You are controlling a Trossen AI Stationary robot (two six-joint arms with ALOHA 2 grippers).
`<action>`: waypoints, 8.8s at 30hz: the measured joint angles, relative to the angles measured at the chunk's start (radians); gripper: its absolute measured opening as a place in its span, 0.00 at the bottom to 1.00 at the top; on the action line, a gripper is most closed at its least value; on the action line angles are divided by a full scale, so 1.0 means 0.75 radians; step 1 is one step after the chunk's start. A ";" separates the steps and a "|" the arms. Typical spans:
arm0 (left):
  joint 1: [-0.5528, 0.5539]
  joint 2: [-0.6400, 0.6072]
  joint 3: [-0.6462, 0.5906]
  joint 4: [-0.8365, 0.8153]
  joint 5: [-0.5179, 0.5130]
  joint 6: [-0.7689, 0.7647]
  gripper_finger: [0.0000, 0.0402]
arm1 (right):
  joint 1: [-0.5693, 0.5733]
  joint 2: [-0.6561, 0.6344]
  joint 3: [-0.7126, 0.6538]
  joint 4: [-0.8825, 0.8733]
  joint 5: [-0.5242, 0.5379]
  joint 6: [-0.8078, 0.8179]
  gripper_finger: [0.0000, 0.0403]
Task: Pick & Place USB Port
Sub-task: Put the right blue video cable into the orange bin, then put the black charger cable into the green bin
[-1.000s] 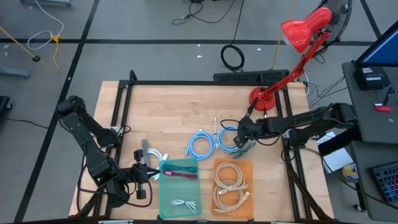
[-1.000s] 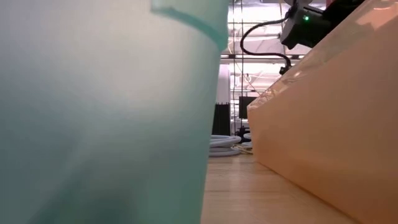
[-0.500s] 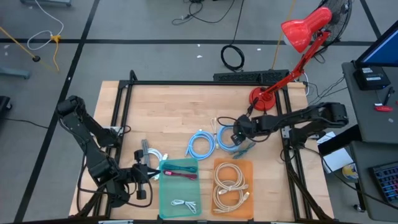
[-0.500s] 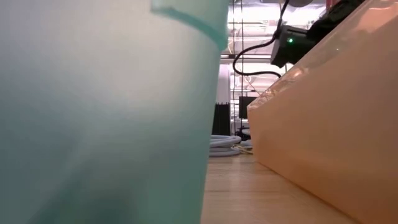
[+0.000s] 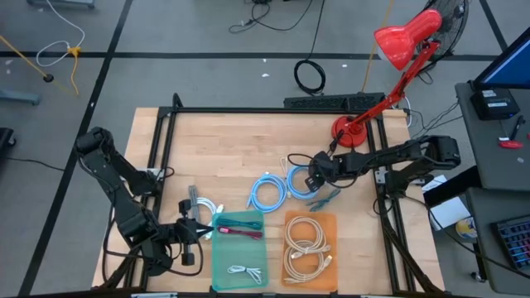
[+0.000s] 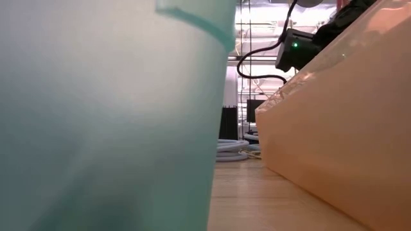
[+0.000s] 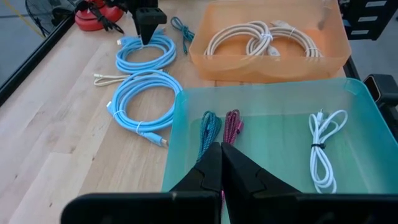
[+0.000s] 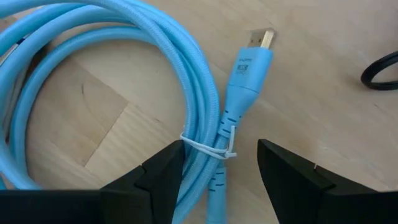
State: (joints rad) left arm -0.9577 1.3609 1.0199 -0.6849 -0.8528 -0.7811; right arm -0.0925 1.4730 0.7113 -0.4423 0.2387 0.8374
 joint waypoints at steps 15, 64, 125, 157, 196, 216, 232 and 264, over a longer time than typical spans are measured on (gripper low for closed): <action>0.001 0.000 0.000 -0.002 0.000 -0.001 0.01 | 0.040 -0.105 -0.005 0.011 -0.012 0.002 0.50; -0.004 0.001 -0.001 0.001 0.013 0.000 0.01 | -0.040 0.031 -0.005 0.485 0.174 -0.469 0.16; -0.012 0.001 -0.002 0.002 0.016 -0.023 0.01 | 0.974 -0.110 0.044 0.838 -0.349 0.007 0.14; -0.012 0.001 -0.002 0.001 0.017 -0.043 0.01 | 1.074 0.368 0.847 -0.307 -0.033 -0.015 0.14; -0.012 0.001 -0.002 0.001 0.020 -0.045 0.01 | 1.039 0.367 0.682 -0.231 -0.002 0.089 0.30; -0.012 0.001 -0.002 0.001 0.021 -0.045 0.01 | 1.032 0.367 0.682 -0.001 0.213 -0.035 0.63; -0.020 0.000 -0.002 0.001 0.021 -0.046 0.01 | 0.905 0.368 0.681 0.343 0.527 -0.215 0.64; -0.026 0.001 -0.002 0.000 0.020 -0.030 0.01 | 0.305 0.368 0.682 1.367 0.083 -0.678 0.55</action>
State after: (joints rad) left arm -0.9775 1.3613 1.0183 -0.6849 -0.8375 -0.8035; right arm 0.1362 1.7493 1.2224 0.5830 0.3012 0.3287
